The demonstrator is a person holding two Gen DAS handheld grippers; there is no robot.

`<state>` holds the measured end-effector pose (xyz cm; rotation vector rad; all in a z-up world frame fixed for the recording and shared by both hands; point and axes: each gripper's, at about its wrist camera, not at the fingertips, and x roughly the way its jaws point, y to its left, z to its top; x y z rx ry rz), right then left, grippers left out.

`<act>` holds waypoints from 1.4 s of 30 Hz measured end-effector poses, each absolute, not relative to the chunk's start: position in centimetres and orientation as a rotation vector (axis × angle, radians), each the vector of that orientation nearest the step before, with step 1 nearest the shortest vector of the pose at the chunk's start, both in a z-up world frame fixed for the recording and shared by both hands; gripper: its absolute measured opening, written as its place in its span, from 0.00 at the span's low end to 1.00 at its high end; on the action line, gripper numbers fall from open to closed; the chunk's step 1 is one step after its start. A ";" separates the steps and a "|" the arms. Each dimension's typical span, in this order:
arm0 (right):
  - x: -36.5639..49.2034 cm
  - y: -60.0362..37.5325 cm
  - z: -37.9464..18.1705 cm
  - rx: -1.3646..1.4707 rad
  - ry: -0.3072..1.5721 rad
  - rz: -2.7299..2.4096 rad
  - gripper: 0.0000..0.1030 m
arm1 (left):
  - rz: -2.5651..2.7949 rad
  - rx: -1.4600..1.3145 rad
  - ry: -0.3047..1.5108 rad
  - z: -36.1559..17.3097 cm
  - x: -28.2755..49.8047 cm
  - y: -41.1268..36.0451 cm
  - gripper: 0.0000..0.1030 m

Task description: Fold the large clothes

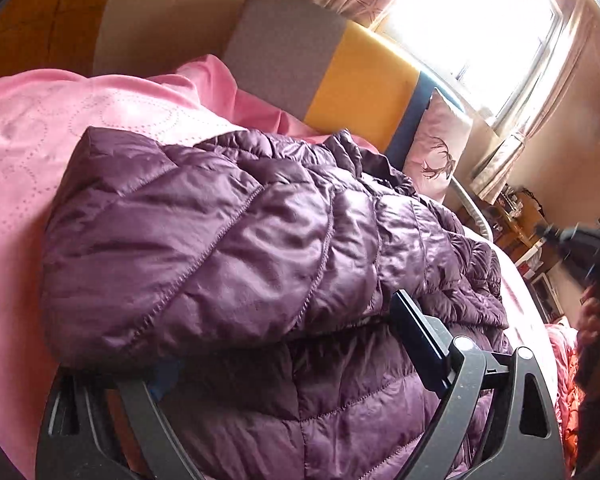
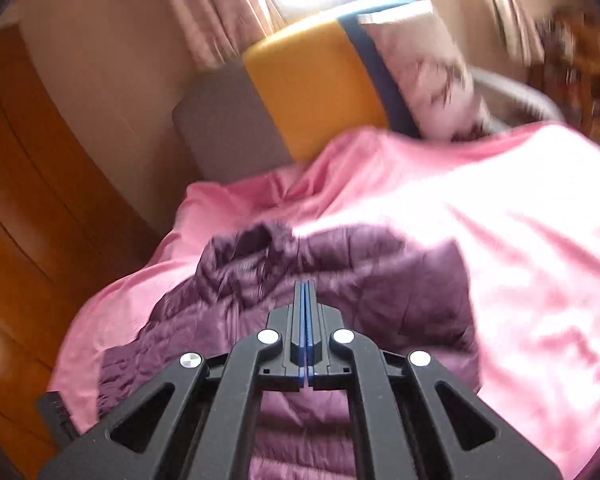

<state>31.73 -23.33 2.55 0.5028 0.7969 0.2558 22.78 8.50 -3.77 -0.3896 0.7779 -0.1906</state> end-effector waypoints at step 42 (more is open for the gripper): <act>29.0 -29.1 -4.5 0.347 0.853 0.056 0.44 | -0.018 -0.334 0.817 -3.7 19.9 10.2 0.88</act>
